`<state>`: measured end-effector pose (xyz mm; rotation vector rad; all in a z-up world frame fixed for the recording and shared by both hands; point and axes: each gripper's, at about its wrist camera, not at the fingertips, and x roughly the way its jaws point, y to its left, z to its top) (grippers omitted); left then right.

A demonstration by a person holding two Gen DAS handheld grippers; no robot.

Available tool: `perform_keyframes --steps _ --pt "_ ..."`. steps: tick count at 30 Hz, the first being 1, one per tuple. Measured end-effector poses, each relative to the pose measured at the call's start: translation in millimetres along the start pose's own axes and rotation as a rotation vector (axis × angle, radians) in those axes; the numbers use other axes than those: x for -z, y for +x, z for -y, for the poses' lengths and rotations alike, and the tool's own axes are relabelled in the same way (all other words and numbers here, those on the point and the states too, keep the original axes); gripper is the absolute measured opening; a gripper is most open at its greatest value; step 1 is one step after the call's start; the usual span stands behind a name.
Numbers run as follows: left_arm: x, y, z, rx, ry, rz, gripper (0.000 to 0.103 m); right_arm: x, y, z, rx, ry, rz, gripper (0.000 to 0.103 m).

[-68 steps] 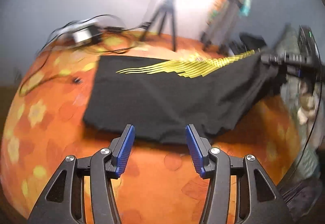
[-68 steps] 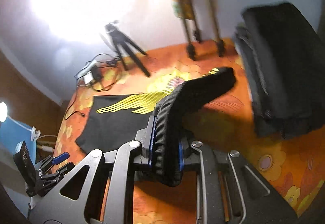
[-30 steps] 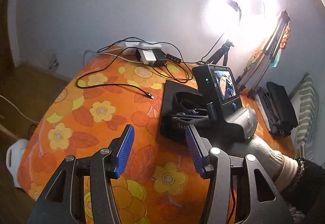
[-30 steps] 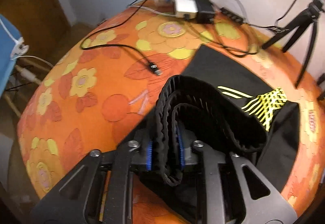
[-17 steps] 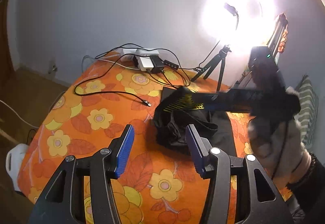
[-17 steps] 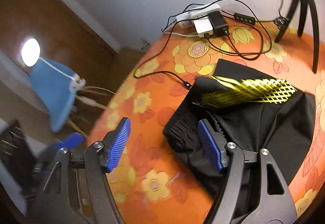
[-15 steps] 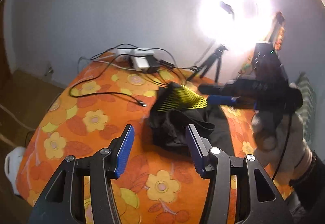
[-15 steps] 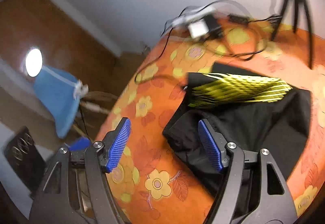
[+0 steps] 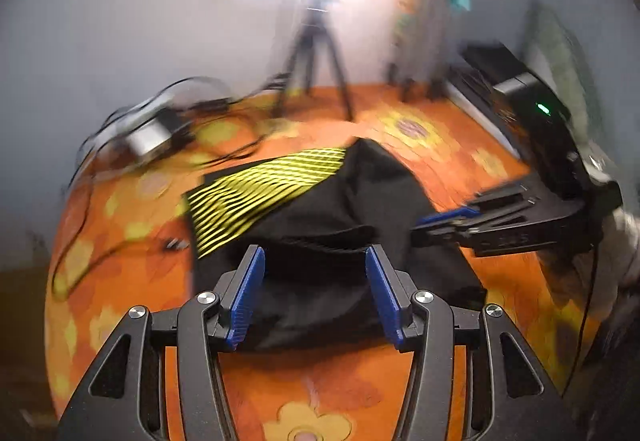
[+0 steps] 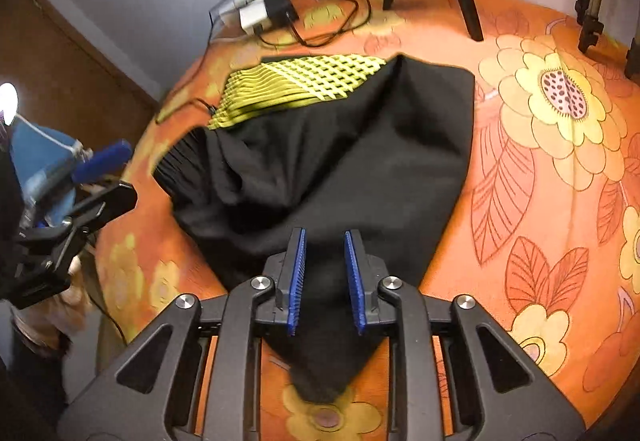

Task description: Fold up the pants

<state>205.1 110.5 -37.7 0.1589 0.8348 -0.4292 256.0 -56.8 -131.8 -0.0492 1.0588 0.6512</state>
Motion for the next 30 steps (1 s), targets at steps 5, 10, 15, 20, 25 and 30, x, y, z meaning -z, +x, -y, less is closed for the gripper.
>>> perform_keyframes --steps 5,10,15,20,25,30 --pt "-8.3 33.0 32.2 0.008 0.155 -0.073 0.052 5.2 9.7 3.8 -0.020 0.006 -0.004 0.021" --pt "-7.3 73.9 39.6 -0.014 0.224 -0.151 0.052 15.0 10.2 14.6 -0.048 0.044 0.001 0.021" --pt "-9.1 83.2 24.4 -0.003 0.163 -0.145 0.027 18.8 7.7 13.3 -0.047 0.031 0.000 0.021" --pt "-23.8 76.1 2.7 -0.033 0.077 -0.079 0.010 25.1 4.1 9.0 -0.020 -0.010 0.011 0.020" --pt "-52.9 84.8 -46.1 -0.237 -0.085 -0.008 0.010 26.8 5.0 5.7 0.004 -0.040 0.020 0.020" --pt "-55.8 97.5 -80.6 -0.370 -0.131 -0.043 0.039 28.5 4.7 6.4 0.009 -0.054 0.020 0.018"
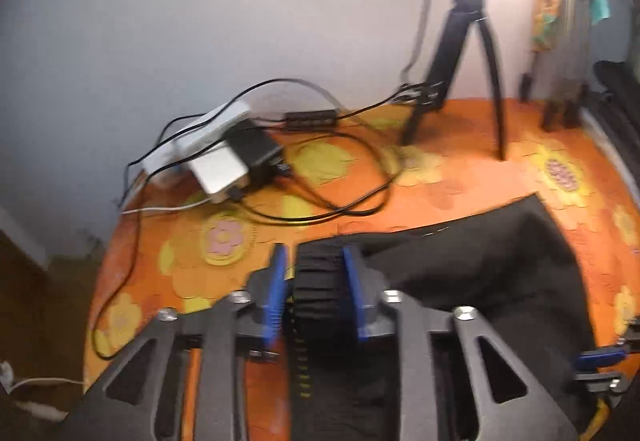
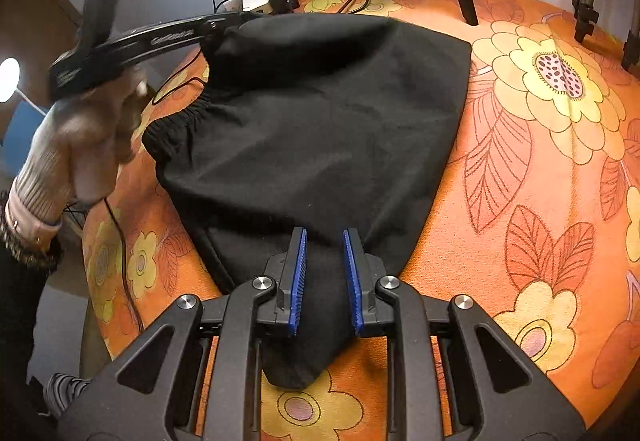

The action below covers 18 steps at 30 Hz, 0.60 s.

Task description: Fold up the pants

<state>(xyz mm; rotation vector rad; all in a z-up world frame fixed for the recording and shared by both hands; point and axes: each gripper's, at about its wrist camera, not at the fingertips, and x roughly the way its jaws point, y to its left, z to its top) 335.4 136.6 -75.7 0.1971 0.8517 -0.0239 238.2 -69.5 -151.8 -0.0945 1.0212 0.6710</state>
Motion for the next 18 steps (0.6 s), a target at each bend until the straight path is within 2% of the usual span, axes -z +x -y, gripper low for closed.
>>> perform_keyframes --steps 1,2,9,10,13,16,18 --pt "0.6 1.6 -4.1 -0.009 -0.003 -0.012 0.051 0.0 0.6 -0.3 0.003 -0.005 0.001 0.018" --pt "1.4 2.0 -8.5 -0.016 -0.009 -0.017 0.057 0.2 0.7 -0.3 0.002 -0.007 0.003 0.018" --pt "9.9 -26.1 -36.9 0.040 -0.093 0.014 0.058 0.5 -0.7 1.9 -0.010 0.008 -0.003 0.018" --pt "12.0 -33.2 -37.4 0.046 -0.081 0.029 0.059 0.1 -2.0 1.4 -0.019 0.009 -0.003 0.018" --pt "13.2 -36.1 -37.8 0.074 -0.049 0.045 0.071 -5.3 -9.4 -5.6 -0.019 -0.020 0.017 0.018" --pt "9.9 -21.9 -29.6 0.064 -0.015 -0.015 0.071 -16.2 -17.7 -9.7 -0.023 -0.032 0.045 0.018" --pt "11.5 -28.3 -26.0 0.096 -0.009 0.006 0.071 -28.7 -24.2 -7.8 -0.030 -0.022 0.080 0.018"
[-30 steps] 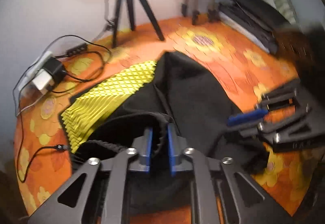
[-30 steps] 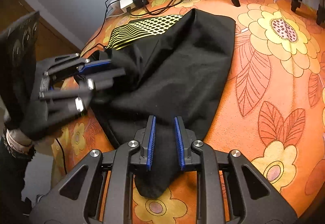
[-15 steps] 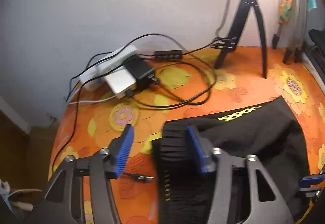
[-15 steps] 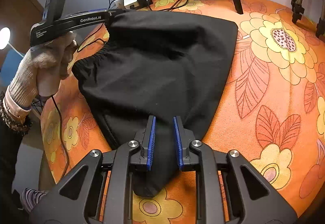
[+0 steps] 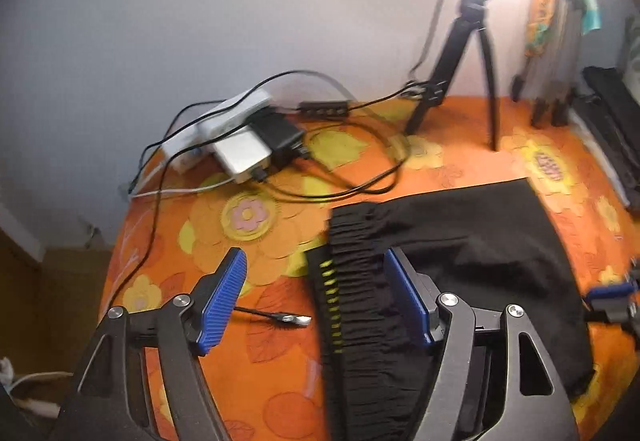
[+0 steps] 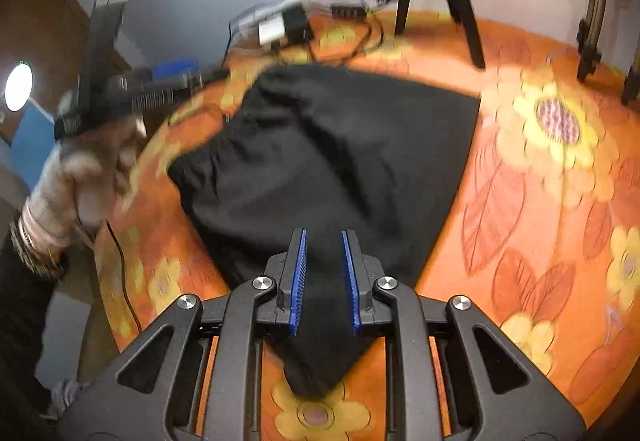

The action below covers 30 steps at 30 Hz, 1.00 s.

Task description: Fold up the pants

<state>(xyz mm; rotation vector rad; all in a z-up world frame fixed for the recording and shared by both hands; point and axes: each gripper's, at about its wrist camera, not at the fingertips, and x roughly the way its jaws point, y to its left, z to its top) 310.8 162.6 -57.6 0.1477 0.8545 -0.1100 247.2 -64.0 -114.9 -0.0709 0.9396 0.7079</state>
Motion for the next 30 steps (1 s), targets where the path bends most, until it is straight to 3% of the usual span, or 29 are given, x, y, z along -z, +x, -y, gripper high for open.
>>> perform_keyframes --steps 3,8,13,18,20,23,30 --pt "9.0 -11.3 5.6 0.006 0.019 0.021 0.071 -21.8 4.1 3.6 0.023 -0.015 0.026 0.018" --pt "42.9 -22.1 11.3 0.037 0.032 -0.025 0.071 -36.2 28.9 15.0 0.058 -0.013 -0.027 0.018" --pt "74.7 -16.2 24.9 -0.046 0.123 -0.071 0.071 -20.1 24.5 16.0 0.037 0.003 -0.048 0.018" --pt "88.1 -9.7 29.1 -0.096 0.150 -0.078 0.071 14.8 4.6 9.1 0.048 -0.001 -0.067 0.020" --pt "89.5 -9.7 27.9 -0.091 0.135 -0.075 0.071 28.3 0.4 13.6 0.075 0.023 -0.074 0.023" --pt "87.6 -17.4 22.4 -0.073 0.089 -0.059 0.071 44.7 2.0 21.2 0.061 0.097 -0.107 0.036" --pt "79.0 -36.7 -5.5 0.022 -0.061 -0.044 0.071 60.1 6.1 14.8 0.070 0.144 -0.146 0.043"
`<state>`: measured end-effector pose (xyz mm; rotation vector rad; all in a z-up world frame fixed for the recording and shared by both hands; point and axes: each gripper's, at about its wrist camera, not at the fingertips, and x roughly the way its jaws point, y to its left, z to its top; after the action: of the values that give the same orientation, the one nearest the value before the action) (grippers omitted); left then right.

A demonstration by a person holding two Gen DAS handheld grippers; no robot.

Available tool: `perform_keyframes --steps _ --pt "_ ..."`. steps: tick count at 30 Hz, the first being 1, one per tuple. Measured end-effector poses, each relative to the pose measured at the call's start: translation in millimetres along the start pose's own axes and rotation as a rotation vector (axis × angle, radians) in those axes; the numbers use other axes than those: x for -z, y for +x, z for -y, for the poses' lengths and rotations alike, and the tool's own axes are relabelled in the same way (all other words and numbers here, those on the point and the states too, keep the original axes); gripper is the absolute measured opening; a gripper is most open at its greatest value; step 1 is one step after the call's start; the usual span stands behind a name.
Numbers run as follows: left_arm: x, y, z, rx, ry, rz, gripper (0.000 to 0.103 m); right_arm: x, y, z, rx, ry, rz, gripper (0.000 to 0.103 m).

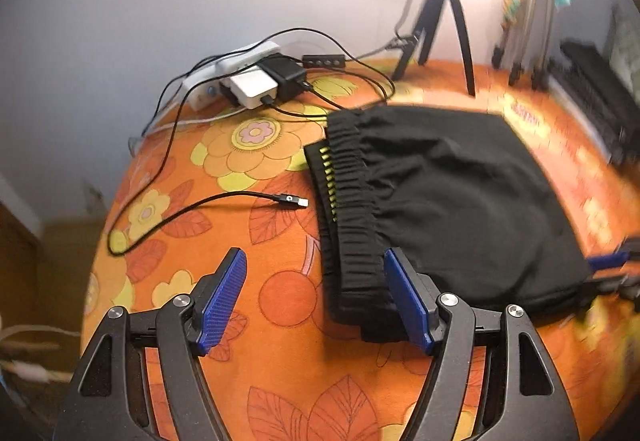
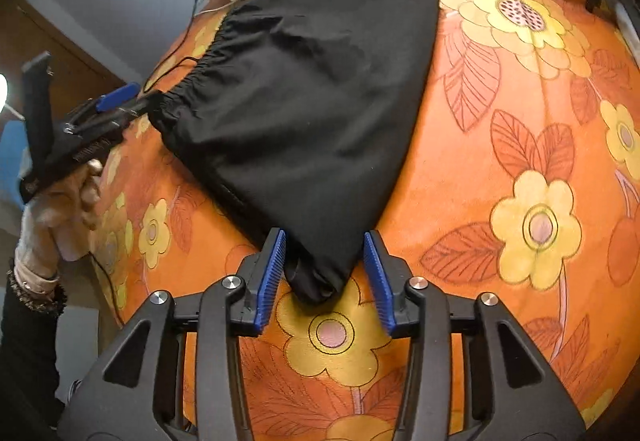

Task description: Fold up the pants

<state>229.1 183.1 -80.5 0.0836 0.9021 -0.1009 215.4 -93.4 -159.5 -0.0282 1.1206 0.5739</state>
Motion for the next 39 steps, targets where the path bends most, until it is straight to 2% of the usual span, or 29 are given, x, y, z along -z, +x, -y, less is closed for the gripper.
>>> perform_keyframes --steps 4,7,13,16,20,27,30,33,36,39 --pt "-22.6 1.6 -22.0 0.104 -0.140 0.006 0.071 0.3 -0.3 9.2 -0.041 0.088 0.009 0.044" --pt "-44.0 17.4 -29.8 0.182 -0.232 -0.008 0.071 1.7 0.3 14.3 -0.045 0.131 0.017 0.046" --pt "-67.8 68.3 -31.4 0.283 -0.364 -0.073 0.071 3.7 3.6 1.4 -0.010 0.074 0.047 0.050" --pt "-72.5 89.0 -28.0 0.255 -0.366 -0.109 0.071 3.1 5.6 -3.0 -0.009 0.051 0.050 0.051" --pt "-75.6 104.4 -20.3 0.189 -0.301 -0.131 0.071 4.3 6.0 -5.7 0.005 0.021 0.054 0.047" --pt "-80.2 118.9 -10.3 0.160 -0.256 -0.152 0.072 3.5 0.5 10.4 -0.026 0.121 0.071 0.047" --pt "-80.5 124.3 -7.8 0.137 -0.246 -0.166 0.072 3.2 1.6 7.8 -0.016 0.119 0.074 0.048" --pt "-83.2 126.0 -8.9 0.138 -0.256 -0.186 0.072 4.5 2.0 0.6 0.002 0.101 0.076 0.053" --pt "-83.8 126.0 -12.8 0.178 -0.278 -0.195 0.072 4.4 3.3 -2.8 0.004 0.085 0.077 0.055" --pt "-83.4 126.2 -8.7 0.164 -0.255 -0.183 0.072 4.4 6.4 -7.4 -0.011 0.058 0.064 0.056"
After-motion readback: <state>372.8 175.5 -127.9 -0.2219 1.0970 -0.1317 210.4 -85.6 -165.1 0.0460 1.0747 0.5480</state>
